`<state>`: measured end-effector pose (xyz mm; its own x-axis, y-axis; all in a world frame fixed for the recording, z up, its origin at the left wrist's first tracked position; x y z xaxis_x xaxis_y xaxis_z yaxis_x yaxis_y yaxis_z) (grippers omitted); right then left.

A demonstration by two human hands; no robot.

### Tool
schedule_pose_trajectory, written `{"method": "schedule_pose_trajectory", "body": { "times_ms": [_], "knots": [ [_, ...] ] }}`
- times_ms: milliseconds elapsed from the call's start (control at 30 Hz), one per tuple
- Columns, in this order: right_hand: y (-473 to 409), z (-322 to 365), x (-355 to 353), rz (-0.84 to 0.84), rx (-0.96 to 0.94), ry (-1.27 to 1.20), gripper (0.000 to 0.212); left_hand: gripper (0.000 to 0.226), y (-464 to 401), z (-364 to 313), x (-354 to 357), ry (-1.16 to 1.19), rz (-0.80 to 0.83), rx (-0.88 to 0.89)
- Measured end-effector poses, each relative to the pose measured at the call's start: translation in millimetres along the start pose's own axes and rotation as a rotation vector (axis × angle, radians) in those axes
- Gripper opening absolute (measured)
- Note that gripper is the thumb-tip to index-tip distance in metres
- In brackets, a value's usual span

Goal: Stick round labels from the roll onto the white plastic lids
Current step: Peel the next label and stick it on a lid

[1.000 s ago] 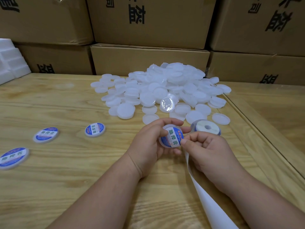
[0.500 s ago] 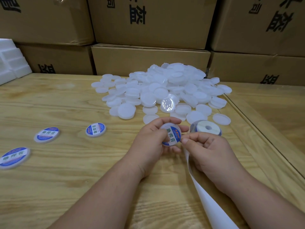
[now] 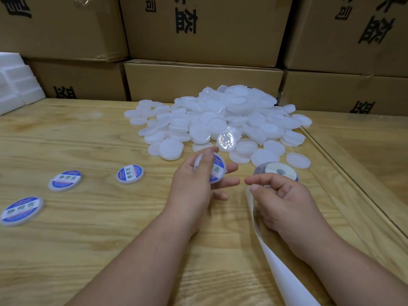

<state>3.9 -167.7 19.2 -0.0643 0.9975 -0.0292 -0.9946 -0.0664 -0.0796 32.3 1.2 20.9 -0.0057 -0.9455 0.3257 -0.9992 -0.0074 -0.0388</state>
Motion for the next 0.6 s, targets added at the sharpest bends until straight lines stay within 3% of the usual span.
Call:
{"method": "schedule_pose_trajectory", "body": {
  "times_ms": [100,233,400,600],
  "knots": [
    [0,1,0,-0.011,0.0,-0.006,0.017,0.027,-1,0,-1,-0.002,-0.044,0.005],
    [0,-1,-1,-0.018,0.011,0.004,0.02,0.014,-3,6,-5,0.041,-0.095,-0.014],
    [0,-2,-3,-0.021,0.028,0.018,0.022,0.061,-10,7,-16,0.197,-0.247,0.004],
    [1,-3,-3,-0.018,0.038,0.026,0.022,0.084,-5,-11,-63,0.414,-0.586,0.094]
  ]
}}
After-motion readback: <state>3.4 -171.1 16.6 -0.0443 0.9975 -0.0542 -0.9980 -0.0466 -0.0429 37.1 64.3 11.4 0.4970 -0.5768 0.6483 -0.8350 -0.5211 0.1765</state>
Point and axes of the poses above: each hand's wrist, its own y-axis away from the middle knuckle, its own x-axis out of the palm, z = x × y, the point moved 6 cm from there along -y, towards the middle knuckle, and after that the axes turned 1 degree about z, right-handed, at the moved point
